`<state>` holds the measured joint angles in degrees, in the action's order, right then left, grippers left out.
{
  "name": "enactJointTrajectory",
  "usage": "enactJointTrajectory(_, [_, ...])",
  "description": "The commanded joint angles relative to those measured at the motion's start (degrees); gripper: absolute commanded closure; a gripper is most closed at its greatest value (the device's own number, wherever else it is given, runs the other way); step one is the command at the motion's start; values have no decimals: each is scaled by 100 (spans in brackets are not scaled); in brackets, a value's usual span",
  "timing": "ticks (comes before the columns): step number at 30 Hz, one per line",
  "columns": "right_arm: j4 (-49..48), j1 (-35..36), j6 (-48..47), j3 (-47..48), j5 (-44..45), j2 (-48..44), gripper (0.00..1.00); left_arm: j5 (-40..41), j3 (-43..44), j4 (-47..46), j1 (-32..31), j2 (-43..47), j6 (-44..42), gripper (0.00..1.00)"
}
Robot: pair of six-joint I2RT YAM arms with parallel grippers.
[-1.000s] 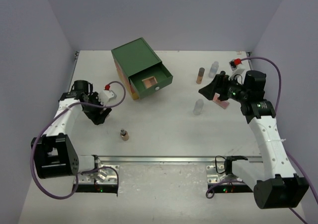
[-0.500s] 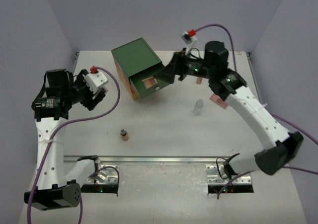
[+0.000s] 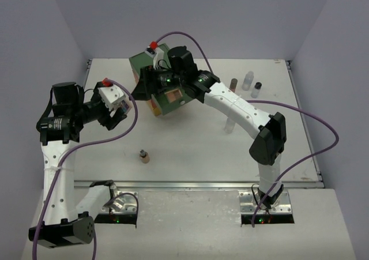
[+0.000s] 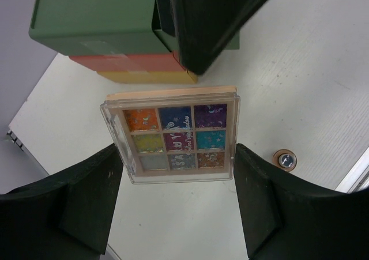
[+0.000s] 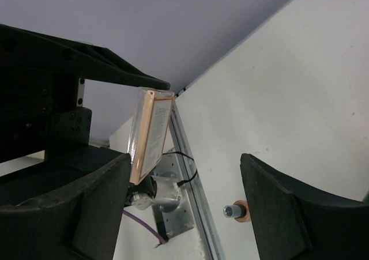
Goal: Organize the makeup
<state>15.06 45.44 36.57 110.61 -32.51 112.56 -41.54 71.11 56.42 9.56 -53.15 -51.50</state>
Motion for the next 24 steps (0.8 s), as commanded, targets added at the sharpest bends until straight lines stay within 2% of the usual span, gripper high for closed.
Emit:
enactJointTrajectory(1, [-252, 125, 45, 254, -98, -50, 25, -318, -63, -356, 37, -13, 169, 100])
enactJointTrajectory(15, [-488, 211, 263, -110, 37, 98, 31, -249, -134, -645, 37, -226, 454, 100])
enactJointTrajectory(24, [-765, 317, 661, 337, -119, 674, 45, -56, -265, -742, 30, -407, 387, 100])
